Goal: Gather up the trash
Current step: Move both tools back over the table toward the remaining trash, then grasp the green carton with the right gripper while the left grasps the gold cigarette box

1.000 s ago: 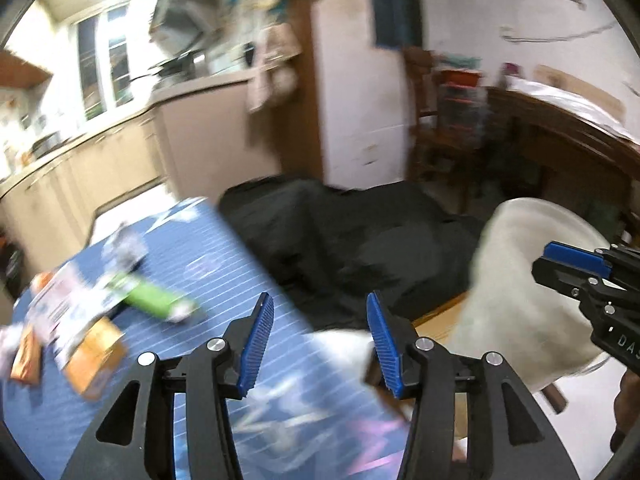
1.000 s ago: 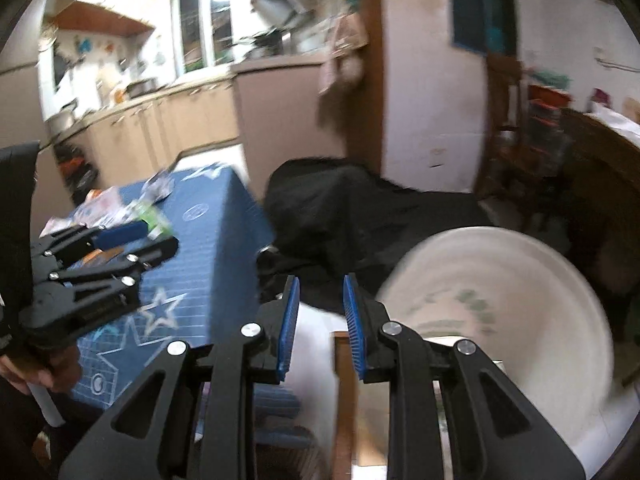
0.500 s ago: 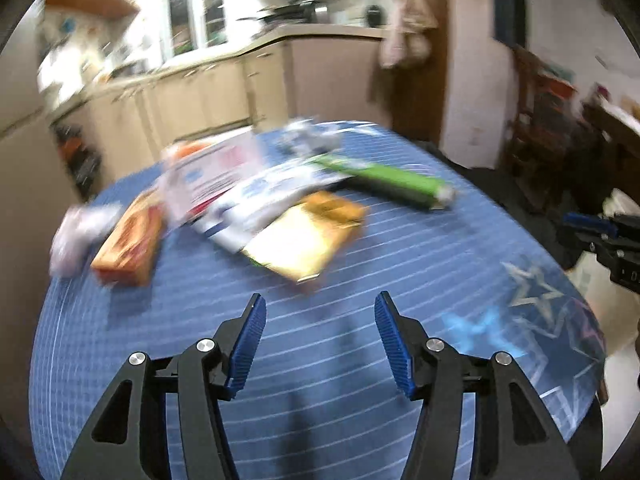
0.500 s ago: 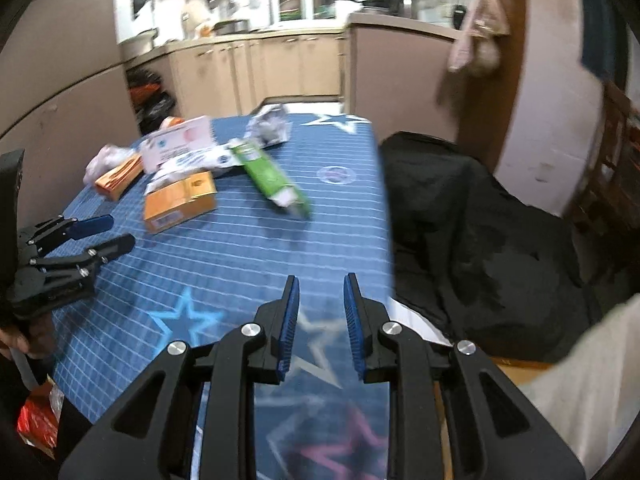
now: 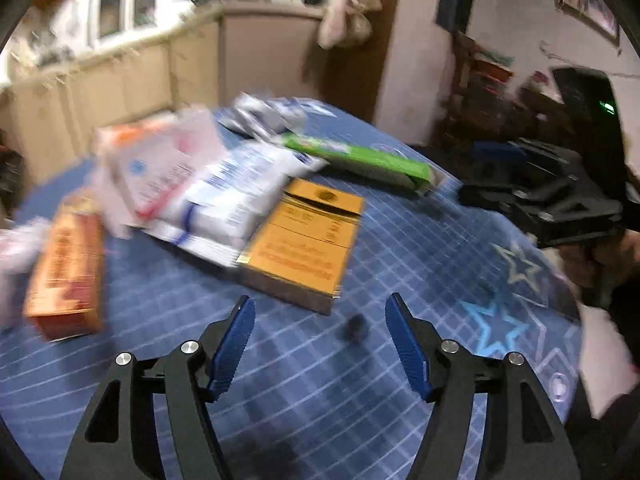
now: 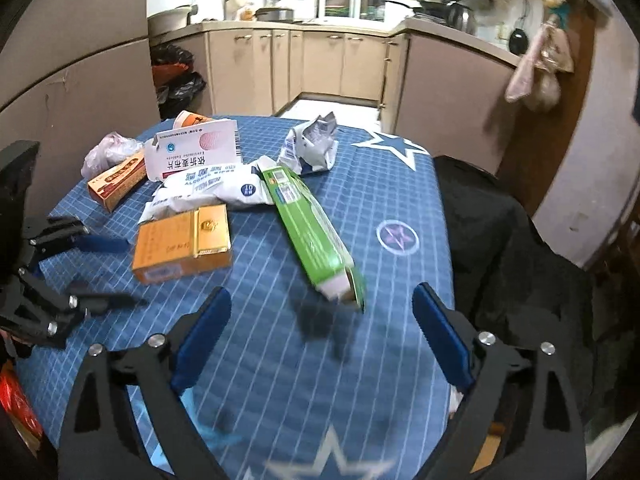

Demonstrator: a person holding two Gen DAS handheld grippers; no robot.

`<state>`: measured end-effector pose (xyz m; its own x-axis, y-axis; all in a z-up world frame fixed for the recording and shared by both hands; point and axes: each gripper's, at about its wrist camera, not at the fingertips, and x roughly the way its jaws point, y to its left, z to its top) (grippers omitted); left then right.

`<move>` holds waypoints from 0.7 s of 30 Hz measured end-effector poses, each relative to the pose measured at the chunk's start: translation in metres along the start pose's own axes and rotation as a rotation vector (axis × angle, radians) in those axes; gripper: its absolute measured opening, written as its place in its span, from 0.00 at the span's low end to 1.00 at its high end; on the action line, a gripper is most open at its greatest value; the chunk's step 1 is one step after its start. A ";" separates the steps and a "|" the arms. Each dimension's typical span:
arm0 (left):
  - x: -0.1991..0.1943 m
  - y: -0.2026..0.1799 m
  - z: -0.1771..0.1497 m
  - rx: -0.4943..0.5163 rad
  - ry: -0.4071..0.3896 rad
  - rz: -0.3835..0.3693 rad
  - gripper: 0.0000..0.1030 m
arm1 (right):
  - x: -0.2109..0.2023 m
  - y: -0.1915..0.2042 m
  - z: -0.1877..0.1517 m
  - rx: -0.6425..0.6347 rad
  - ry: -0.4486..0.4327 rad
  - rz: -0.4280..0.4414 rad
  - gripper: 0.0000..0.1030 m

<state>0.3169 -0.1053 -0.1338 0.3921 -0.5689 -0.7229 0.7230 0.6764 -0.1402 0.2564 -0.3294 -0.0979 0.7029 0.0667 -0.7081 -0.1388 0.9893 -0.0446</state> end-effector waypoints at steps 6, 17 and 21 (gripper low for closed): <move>0.013 0.012 0.016 -0.020 -0.004 0.028 0.67 | 0.033 -0.007 0.020 -0.031 0.064 0.094 0.87; 0.035 0.002 0.039 0.039 -0.002 -0.002 0.75 | 0.087 0.006 0.038 -0.153 0.167 0.142 0.60; 0.043 0.001 0.049 0.064 -0.006 -0.052 0.83 | 0.093 -0.002 0.041 -0.133 0.189 0.184 0.58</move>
<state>0.3622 -0.1525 -0.1317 0.3569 -0.6054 -0.7114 0.7774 0.6148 -0.1331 0.3505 -0.3202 -0.1344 0.5165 0.2059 -0.8311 -0.3508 0.9363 0.0140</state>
